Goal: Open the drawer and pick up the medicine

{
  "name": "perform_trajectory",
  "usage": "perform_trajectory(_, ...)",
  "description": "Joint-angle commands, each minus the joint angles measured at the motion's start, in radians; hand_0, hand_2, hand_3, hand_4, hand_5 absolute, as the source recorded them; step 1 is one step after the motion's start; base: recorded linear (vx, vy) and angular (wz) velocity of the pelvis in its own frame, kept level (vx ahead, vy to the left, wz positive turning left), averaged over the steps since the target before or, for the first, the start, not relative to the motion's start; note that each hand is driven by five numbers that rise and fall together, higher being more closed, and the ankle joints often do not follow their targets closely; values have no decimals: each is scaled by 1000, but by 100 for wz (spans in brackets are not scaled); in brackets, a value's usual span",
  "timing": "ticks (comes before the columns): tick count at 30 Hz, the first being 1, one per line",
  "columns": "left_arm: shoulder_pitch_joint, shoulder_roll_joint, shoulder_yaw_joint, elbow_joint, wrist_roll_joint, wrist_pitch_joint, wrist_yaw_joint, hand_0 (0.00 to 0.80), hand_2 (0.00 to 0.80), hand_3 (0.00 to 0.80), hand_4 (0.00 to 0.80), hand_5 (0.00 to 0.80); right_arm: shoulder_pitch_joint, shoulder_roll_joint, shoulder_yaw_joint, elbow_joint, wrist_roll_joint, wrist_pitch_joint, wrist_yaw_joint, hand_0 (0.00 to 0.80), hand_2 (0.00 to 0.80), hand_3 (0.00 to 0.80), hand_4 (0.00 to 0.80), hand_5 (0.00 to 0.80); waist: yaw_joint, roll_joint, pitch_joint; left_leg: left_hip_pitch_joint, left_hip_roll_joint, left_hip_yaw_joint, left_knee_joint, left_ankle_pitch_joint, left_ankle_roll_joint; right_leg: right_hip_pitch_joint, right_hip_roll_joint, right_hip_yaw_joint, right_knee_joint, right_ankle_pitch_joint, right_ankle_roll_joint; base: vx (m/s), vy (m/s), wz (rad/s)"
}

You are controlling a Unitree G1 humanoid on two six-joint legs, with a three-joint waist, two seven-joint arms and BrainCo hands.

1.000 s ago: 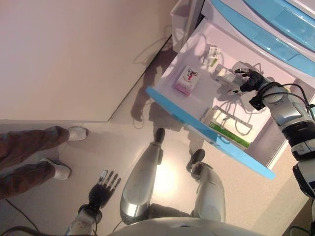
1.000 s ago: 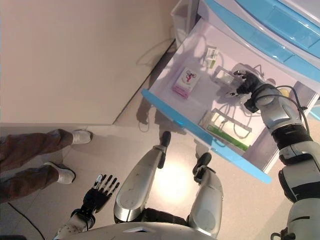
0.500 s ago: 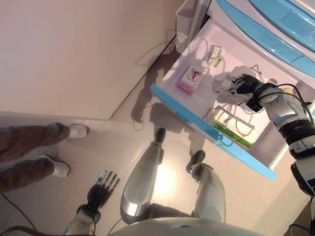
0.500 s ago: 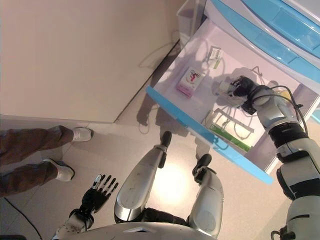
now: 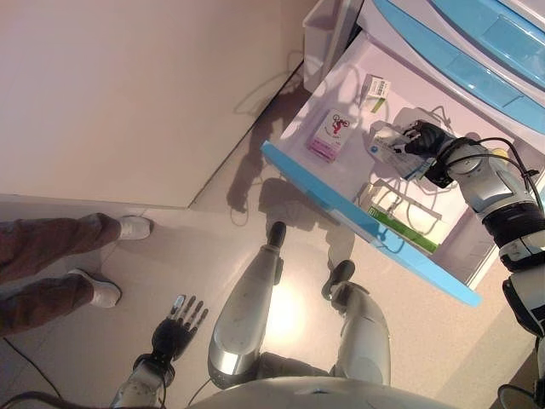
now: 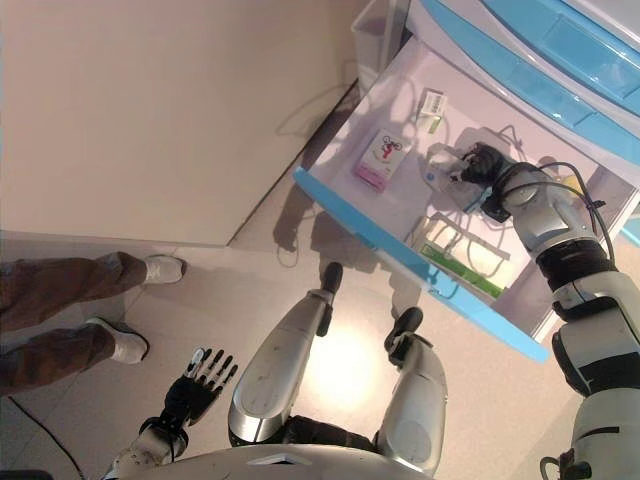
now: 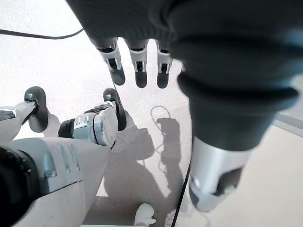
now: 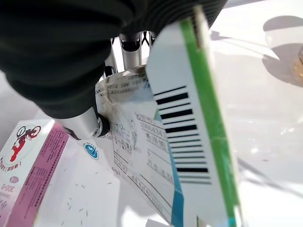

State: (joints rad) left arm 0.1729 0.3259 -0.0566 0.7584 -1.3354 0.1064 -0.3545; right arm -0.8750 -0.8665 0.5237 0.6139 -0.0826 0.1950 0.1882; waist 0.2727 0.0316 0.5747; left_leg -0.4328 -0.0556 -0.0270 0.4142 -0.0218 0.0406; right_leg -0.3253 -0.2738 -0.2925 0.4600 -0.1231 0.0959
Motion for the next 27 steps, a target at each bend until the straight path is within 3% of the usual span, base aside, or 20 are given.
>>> perform_trajectory(1,74,36,-35,-42,-5,-4,4,0,0,0,0,0,2,-54,11,-50,-36,-40,-30,800,800,800,800,800,12,21,-55,32,16,4,4,-71,19,-26,40,13,83,-5,-41,0,0,0)
perform_trajectory(10,89,34,-4,-63,9,-15,11,0,0,0,0,0,114,-61,-77,-332,-132,-113,31,800,800,800,800,800,-19,-8,-55,59,24,12,-18,-70,18,-9,47,27,69,11,-23,-12,-12,0)
perform_trajectory(11,83,33,3,-66,12,-14,11,0,0,0,0,0,130,-71,-93,-385,-136,-117,46,800,800,800,800,800,-26,-11,-55,50,27,19,-34,-42,22,-16,50,18,50,38,-32,-71,-21,0)
perform_trajectory(20,63,20,27,-43,31,-28,9,0,0,0,0,0,211,-130,-167,-726,-131,-177,226,800,800,800,800,800,-63,-41,-55,129,36,43,-79,-40,11,55,61,41,5,48,-15,-6,-28,-5)
perform_trajectory(27,43,5,39,-28,50,-45,20,0,0,0,0,0,255,-163,-237,-944,-96,-233,261,800,800,800,800,800,-85,-57,-61,189,41,56,-117,-40,5,106,67,55,-25,51,-4,-6,-28,-8)
